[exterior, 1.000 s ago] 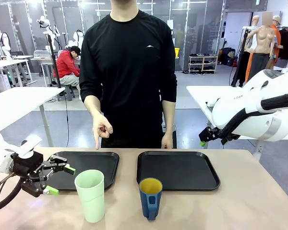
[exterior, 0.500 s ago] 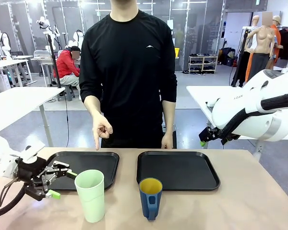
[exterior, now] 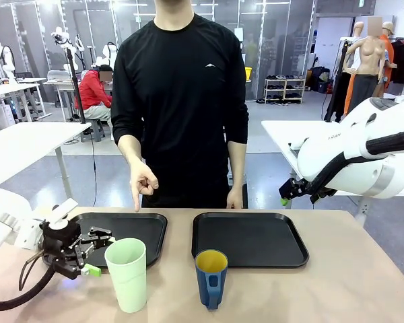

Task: Sort and store the cups by type.
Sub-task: Pick up the Reusable plastic cup.

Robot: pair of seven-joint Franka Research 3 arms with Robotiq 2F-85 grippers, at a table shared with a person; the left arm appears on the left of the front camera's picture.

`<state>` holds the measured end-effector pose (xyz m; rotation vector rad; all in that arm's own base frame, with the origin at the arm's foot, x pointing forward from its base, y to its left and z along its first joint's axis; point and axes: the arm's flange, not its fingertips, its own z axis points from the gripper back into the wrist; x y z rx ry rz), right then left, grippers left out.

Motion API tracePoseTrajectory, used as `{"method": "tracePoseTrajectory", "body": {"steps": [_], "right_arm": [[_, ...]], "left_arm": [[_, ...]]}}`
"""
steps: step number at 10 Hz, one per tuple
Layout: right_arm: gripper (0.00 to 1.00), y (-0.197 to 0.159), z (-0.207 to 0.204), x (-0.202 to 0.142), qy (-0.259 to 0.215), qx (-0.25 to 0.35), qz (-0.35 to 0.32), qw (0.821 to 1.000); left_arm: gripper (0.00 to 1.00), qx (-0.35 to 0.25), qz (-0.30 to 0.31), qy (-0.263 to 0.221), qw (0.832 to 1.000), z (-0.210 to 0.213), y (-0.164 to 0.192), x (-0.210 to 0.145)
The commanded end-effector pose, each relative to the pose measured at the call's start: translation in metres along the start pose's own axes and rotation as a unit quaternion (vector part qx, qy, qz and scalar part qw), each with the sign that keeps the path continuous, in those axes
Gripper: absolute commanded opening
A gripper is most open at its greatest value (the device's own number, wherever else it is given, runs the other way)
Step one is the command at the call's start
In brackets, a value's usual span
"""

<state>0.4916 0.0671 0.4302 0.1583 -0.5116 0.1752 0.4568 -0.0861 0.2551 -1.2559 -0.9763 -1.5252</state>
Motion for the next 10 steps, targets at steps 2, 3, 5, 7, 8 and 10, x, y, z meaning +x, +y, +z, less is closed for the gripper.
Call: {"method": "tracePoseTrajectory", "body": {"steps": [2, 3, 5, 7, 8, 10], "right_arm": [[1.0, -0.001, 0.001, 0.0, -0.001, 0.002, -0.001, 1.0], [1.0, -0.001, 0.001, 0.0, -0.001, 0.002, -0.001, 1.0], [1.0, -0.001, 0.001, 0.0, -0.001, 0.002, -0.001, 1.0], [1.0, -0.001, 0.001, 0.0, -0.001, 0.002, -0.001, 1.0], [1.0, -0.001, 0.001, 0.0, -0.001, 0.002, -0.001, 1.0], [1.0, -0.001, 0.001, 0.0, -0.001, 0.002, -0.001, 1.0]], "left_arm": [[1.0, -0.015, -0.02, -0.018, 1.0, -0.013, 0.003, -0.013], [1.0, -0.016, -0.02, -0.017, 1.0, -0.017, 0.004, -0.015], [1.0, -0.03, -0.018, -0.022, 0.999, -0.025, 0.006, -0.017], [1.0, -0.038, -0.017, -0.029, 0.999, -0.033, 0.008, -0.018], [1.0, -0.045, -0.015, -0.033, 0.998, -0.036, 0.009, -0.018], [1.0, -0.054, -0.01, -0.034, 0.998, -0.044, 0.009, -0.02]]}}
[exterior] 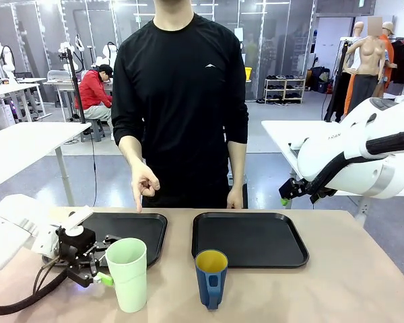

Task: Sort and store the cups by type.
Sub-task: Pick up the Reusable plastic cup.

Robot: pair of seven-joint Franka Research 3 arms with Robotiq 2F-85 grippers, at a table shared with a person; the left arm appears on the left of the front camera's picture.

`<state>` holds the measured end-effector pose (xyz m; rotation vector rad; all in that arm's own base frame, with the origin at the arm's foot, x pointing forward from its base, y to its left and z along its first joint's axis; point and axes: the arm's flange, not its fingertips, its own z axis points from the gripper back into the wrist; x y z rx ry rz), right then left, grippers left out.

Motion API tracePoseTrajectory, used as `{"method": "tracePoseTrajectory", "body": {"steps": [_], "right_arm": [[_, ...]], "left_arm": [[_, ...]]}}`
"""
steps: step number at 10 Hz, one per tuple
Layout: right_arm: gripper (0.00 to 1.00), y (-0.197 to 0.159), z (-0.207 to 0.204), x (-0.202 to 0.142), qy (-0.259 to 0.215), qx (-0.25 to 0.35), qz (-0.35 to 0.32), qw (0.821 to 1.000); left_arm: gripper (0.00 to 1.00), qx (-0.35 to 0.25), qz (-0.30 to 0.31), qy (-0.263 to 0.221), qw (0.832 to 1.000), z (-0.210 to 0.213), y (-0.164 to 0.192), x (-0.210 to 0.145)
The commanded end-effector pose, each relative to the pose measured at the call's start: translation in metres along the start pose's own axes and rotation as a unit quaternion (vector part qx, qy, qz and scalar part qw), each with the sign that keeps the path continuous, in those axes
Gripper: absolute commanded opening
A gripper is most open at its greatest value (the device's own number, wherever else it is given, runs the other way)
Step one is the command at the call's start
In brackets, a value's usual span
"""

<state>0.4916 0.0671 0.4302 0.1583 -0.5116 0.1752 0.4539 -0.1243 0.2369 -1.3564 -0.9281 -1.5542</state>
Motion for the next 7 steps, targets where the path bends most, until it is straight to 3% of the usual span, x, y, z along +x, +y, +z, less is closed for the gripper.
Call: {"method": "tracePoseTrajectory", "body": {"steps": [1, 7], "right_arm": [[1.0, -0.001, 0.001, 0.0, -0.001, 0.002, -0.001, 1.0], [1.0, -0.001, 0.001, 0.0, -0.001, 0.002, -0.001, 1.0]], "left_arm": [[1.0, -0.015, -0.018, -0.014, 1.0, -0.007, 0.003, -0.009], [1.0, -0.043, -0.01, -0.033, 0.999, -0.028, 0.01, -0.02]]}}
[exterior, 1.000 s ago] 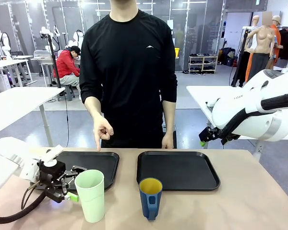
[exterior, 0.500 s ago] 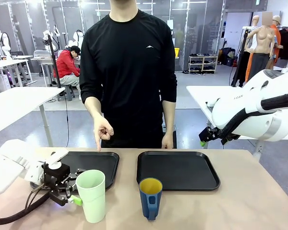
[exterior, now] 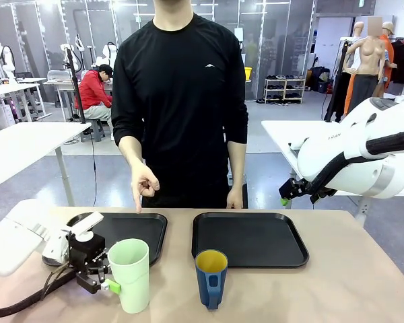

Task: Sort and store the cups by type.
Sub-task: Pick up the Reusable plastic cup.

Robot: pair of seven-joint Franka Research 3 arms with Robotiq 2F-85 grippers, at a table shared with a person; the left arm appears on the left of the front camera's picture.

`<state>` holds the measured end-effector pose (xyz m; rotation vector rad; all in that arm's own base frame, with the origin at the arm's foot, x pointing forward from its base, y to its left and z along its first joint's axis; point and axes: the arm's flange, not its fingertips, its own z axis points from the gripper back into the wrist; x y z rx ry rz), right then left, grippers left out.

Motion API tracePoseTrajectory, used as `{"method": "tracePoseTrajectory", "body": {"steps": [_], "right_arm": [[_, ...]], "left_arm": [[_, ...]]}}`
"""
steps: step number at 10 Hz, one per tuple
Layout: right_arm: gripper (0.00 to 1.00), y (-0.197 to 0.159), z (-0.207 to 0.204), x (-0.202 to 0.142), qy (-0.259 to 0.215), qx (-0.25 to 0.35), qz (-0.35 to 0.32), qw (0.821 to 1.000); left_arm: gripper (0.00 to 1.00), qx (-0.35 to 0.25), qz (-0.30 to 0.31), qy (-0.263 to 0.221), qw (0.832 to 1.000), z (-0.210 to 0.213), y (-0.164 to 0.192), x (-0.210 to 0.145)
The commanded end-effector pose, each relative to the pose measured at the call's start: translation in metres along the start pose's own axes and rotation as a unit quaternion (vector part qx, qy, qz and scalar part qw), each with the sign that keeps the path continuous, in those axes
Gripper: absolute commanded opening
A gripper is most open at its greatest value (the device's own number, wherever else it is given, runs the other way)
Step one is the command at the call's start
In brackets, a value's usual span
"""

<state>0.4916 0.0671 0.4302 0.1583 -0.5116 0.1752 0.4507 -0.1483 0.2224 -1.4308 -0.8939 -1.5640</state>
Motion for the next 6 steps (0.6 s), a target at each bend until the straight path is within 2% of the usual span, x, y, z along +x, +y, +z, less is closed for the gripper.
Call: {"method": "tracePoseTrajectory", "body": {"steps": [1, 6], "right_arm": [[1.0, -0.0011, 0.0014, -0.0003, -0.001, 0.002, -0.001, 1.0], [1.0, -0.0011, 0.0014, -0.0003, -0.001, 0.002, -0.001, 1.0]], "left_arm": [[1.0, -0.017, -0.019, -0.016, 1.0, -0.0057, 0.0051, -0.0105], [1.0, -0.036, -0.022, -0.02, 0.999, -0.0126, 0.0093, -0.0159]]}}
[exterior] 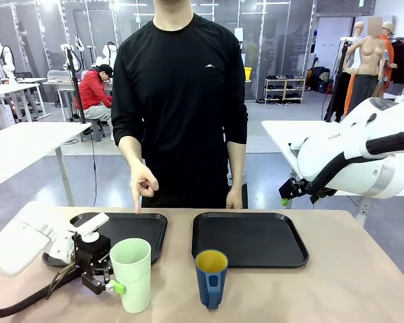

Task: Sort and store the cups by type.
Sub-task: Pick up the Reusable plastic cup.

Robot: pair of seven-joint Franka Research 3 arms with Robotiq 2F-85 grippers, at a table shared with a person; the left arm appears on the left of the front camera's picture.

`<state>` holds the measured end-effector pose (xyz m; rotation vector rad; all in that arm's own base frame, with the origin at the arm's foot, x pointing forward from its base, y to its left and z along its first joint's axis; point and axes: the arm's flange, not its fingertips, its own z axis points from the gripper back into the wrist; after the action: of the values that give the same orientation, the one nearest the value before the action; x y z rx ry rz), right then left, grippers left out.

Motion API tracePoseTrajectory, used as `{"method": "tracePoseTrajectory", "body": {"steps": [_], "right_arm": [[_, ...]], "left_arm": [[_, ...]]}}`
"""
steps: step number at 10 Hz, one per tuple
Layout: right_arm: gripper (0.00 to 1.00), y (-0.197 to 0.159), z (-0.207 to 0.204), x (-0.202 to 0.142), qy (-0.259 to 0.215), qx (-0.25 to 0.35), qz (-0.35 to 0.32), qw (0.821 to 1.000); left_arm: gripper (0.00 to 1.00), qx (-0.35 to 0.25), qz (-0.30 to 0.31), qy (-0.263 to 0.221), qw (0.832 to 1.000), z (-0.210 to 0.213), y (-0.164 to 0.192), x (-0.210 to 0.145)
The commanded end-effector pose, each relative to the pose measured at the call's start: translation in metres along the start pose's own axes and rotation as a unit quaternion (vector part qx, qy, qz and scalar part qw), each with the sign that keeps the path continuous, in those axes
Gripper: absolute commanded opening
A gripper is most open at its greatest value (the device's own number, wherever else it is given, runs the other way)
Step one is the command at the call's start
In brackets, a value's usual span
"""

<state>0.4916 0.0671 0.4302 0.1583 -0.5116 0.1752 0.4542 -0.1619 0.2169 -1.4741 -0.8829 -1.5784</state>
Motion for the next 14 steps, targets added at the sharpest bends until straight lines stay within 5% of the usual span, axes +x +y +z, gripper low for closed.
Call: {"method": "tracePoseTrajectory", "body": {"steps": [1, 9, 14], "right_arm": [[1.0, -0.001, 0.001, 0.0, -0.001, 0.002, -0.001, 1.0], [1.0, -0.001, 0.001, 0.0, -0.001, 0.002, -0.001, 1.0], [1.0, -0.001, 0.001, 0.0, -0.001, 0.002, -0.001, 1.0]], "left_arm": [[1.0, -0.026, -0.021, -0.011, 0.999, -0.002, 0.001, -0.012], [0.21, -0.047, -0.031, -0.011, 0.998, -0.003, 0.002, -0.009], [0.18, -0.019, -0.069, -0.001, 0.997, 0.024, -0.021, 0.038]]}}
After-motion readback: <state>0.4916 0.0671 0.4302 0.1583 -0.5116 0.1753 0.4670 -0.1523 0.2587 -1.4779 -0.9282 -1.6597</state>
